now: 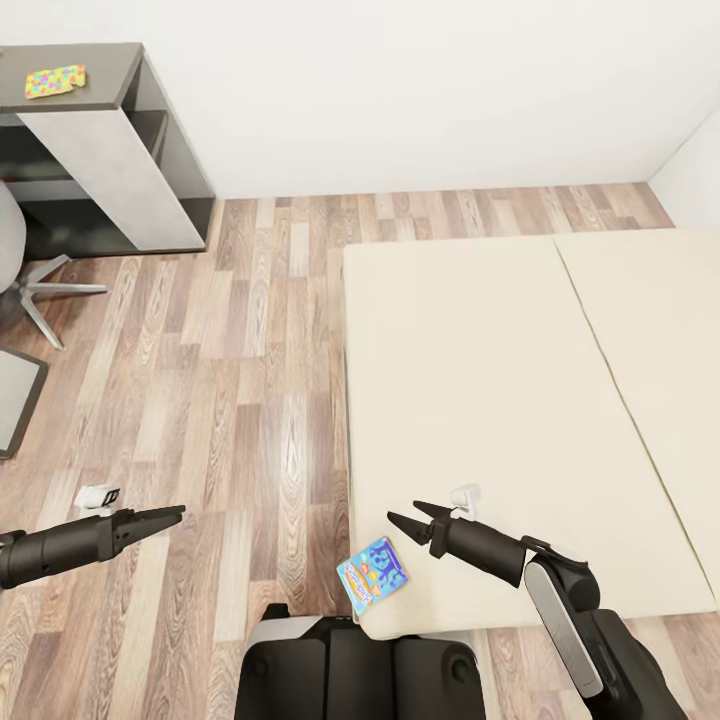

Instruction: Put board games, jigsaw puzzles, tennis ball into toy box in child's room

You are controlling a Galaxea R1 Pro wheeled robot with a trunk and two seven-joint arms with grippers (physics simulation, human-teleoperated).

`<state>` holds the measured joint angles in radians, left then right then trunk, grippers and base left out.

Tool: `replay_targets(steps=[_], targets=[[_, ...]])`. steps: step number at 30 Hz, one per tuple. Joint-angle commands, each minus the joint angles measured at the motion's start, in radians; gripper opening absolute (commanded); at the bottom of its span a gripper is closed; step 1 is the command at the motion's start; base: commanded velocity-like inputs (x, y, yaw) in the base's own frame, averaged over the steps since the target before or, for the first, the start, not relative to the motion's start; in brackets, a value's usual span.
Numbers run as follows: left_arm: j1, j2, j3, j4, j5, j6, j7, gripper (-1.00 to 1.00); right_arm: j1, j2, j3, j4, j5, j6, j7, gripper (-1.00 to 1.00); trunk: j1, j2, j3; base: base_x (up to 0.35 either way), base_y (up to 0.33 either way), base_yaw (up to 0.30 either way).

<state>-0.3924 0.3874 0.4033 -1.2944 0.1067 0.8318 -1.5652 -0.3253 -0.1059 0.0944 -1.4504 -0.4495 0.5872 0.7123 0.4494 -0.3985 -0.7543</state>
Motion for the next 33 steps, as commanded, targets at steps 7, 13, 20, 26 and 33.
replay_targets(steps=[7,13,20,26,33], targets=[[0.000,0.000,-0.002,0.001,-0.001,0.010,-0.003,1.00,0.000,-0.002,0.001,-0.002,-0.009,0.003,-0.001,1.00,0.001,-0.001,0.008,0.000,0.000,0.000],[0.000,0.000,-0.003,0.000,-0.001,0.010,-0.002,1.00,0.000,-0.003,0.001,-0.002,-0.008,-0.022,-0.001,1.00,0.001,-0.001,0.018,0.000,0.000,0.000],[0.000,-0.001,-0.002,0.000,-0.001,0.011,-0.002,1.00,0.000,-0.003,0.001,-0.001,-0.008,-0.031,-0.001,1.00,0.001,-0.001,0.029,0.000,0.000,0.000],[0.000,0.000,-0.002,0.000,-0.001,0.010,-0.002,1.00,0.000,-0.003,0.002,0.000,-0.008,-0.033,-0.001,1.00,0.001,-0.001,0.039,0.000,0.000,0.000],[0.000,0.000,-0.001,0.000,-0.001,0.010,-0.002,1.00,0.000,-0.003,0.002,-0.001,-0.008,-0.033,-0.002,1.00,0.001,-0.001,0.051,0.000,0.000,0.000]])
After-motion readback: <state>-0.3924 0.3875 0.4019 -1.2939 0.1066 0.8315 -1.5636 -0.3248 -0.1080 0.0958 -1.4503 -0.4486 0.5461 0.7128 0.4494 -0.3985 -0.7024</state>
